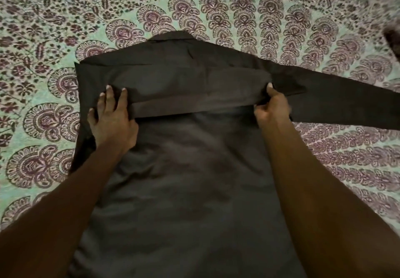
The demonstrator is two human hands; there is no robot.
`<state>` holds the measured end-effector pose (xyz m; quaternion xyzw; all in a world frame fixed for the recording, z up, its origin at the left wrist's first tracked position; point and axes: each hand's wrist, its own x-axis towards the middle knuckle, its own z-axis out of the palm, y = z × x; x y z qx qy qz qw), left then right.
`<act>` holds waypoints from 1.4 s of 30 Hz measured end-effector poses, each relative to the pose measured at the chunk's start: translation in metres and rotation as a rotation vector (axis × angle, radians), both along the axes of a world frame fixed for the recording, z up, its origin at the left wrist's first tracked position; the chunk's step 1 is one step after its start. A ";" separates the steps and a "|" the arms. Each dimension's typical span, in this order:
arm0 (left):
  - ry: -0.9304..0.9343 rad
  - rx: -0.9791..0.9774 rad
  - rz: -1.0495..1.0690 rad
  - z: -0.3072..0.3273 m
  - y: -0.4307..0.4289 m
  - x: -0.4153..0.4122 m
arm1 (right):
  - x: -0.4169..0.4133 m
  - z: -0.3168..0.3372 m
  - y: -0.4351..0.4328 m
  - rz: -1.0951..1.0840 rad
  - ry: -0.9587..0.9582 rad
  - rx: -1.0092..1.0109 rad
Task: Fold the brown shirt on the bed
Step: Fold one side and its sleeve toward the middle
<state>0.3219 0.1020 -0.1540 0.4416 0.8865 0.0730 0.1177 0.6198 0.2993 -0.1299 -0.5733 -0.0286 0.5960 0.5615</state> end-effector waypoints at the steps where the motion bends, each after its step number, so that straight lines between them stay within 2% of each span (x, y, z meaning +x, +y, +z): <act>1: 0.002 0.008 -0.005 -0.001 0.001 0.001 | 0.002 0.006 0.002 -0.012 0.001 0.019; 3: -0.003 0.021 -0.018 -0.004 0.002 0.003 | 0.007 0.010 0.005 -0.036 0.009 0.045; 7: 0.018 -0.015 -0.044 -0.013 0.000 0.007 | 0.026 0.002 0.002 -0.083 0.002 -0.074; 11: 0.031 -0.008 -0.073 -0.010 0.001 0.007 | 0.035 0.010 0.006 -0.154 -0.126 -0.089; 13: 0.043 0.013 -0.138 -0.008 0.003 0.010 | 0.041 0.011 0.008 -0.154 -0.259 -0.083; 16: 0.062 0.010 -0.195 -0.008 0.007 0.019 | 0.044 0.009 0.006 -0.027 -0.571 -0.093; 19: 0.051 0.017 -0.195 -0.009 0.017 0.027 | 0.048 -0.001 -0.002 0.173 -1.057 0.026; 23: 0.034 0.008 -0.192 -0.011 0.025 0.033 | 0.033 -0.014 -0.032 0.664 -1.851 0.342; 25: 0.047 -0.003 -0.191 -0.013 0.026 0.036 | 0.031 -0.027 -0.036 0.897 -2.015 0.437; 27: 0.047 -0.003 -0.191 -0.012 0.027 0.037 | 0.037 -0.033 -0.031 1.022 -1.983 0.345; 30: 0.063 0.001 -0.238 -0.009 0.029 0.038 | 0.052 -0.032 -0.016 1.056 -1.814 0.164; 34: 0.059 -0.001 -0.273 -0.008 0.039 0.045 | 0.055 -0.026 -0.002 1.062 -1.845 0.109; 36: 0.011 0.008 -0.243 -0.008 0.042 0.047 | 0.045 -0.025 -0.006 1.056 -1.903 0.195; 39: -0.023 0.031 -0.242 -0.010 0.040 0.048 | 0.032 -0.029 -0.015 1.253 -1.882 0.448; 40: -0.046 0.027 -0.246 -0.010 0.040 0.046 | 0.031 -0.031 -0.015 1.294 -1.863 0.466; 42: -0.130 0.012 -0.252 -0.009 0.043 0.039 | 0.033 -0.033 -0.011 1.249 -1.829 0.380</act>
